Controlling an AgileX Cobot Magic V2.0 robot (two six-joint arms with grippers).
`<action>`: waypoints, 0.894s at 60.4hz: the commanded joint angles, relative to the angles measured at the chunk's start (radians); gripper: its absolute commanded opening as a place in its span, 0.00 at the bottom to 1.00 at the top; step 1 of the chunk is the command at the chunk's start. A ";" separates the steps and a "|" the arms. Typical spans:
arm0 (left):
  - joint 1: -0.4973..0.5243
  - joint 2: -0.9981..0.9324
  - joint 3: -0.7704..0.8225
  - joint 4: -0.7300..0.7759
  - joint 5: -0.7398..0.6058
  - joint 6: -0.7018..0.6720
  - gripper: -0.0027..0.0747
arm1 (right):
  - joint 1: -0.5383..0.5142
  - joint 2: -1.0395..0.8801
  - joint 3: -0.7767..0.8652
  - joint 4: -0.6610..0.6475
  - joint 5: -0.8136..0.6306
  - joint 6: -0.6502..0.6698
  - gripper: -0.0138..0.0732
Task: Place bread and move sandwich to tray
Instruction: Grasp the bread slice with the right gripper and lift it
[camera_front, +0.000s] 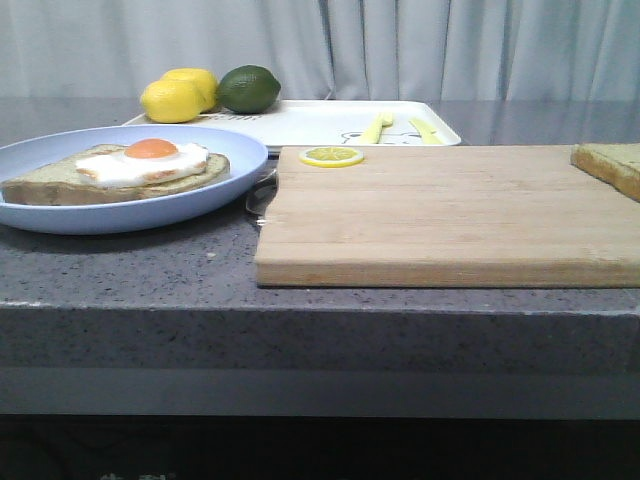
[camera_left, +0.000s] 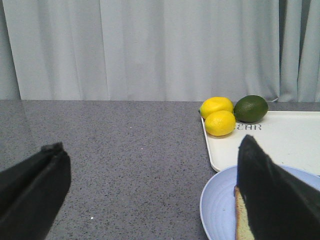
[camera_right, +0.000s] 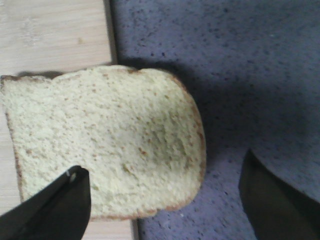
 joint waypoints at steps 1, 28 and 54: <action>0.002 0.009 -0.033 -0.002 -0.075 -0.007 0.89 | -0.039 0.022 -0.067 0.136 0.015 -0.109 0.87; 0.002 0.009 -0.033 -0.002 -0.075 -0.007 0.89 | -0.071 0.138 -0.073 0.166 -0.007 -0.253 0.87; 0.002 0.009 -0.033 -0.002 -0.075 -0.007 0.89 | -0.071 0.208 -0.073 0.223 0.082 -0.283 0.85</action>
